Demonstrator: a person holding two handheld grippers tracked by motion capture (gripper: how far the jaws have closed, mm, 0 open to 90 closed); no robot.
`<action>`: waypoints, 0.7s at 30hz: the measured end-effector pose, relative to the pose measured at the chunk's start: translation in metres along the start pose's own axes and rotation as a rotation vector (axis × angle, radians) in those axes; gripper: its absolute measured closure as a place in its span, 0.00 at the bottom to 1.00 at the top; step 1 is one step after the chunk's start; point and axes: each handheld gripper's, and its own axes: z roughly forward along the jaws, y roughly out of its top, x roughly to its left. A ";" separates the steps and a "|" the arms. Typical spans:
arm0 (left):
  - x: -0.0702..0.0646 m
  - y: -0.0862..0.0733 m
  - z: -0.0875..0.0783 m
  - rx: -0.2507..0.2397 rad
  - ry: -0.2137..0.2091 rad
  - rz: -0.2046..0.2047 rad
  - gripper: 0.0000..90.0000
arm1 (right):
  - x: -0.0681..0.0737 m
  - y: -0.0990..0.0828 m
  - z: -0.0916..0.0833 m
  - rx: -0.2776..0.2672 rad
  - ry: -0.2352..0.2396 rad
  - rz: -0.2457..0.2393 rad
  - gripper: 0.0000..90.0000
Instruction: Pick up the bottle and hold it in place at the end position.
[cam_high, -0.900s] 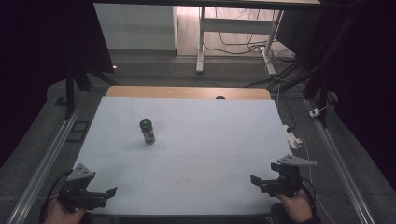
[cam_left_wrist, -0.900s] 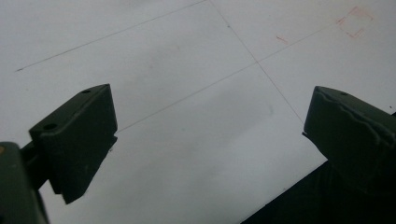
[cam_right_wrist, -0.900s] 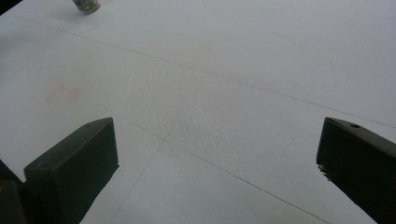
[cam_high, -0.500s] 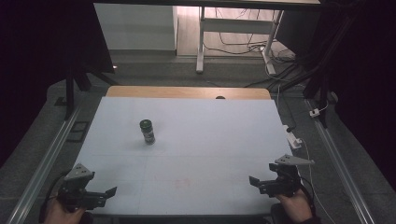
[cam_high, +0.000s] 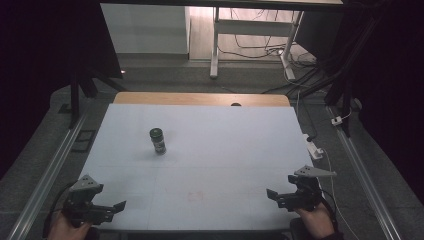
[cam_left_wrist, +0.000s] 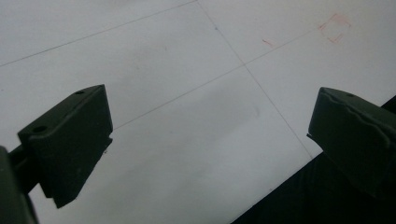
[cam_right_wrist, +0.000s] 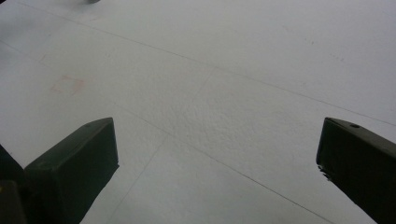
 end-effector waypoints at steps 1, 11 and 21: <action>0.000 0.000 0.000 -0.002 -0.002 0.001 0.01 | 0.000 0.000 0.000 0.000 0.001 -0.002 0.00; -0.002 0.001 -0.001 -0.033 -0.012 0.012 0.00 | 0.000 0.000 0.000 0.001 0.005 -0.005 0.00; -0.001 0.006 -0.001 -0.059 -0.011 0.022 0.00 | 0.000 0.000 0.001 0.006 0.009 -0.010 0.00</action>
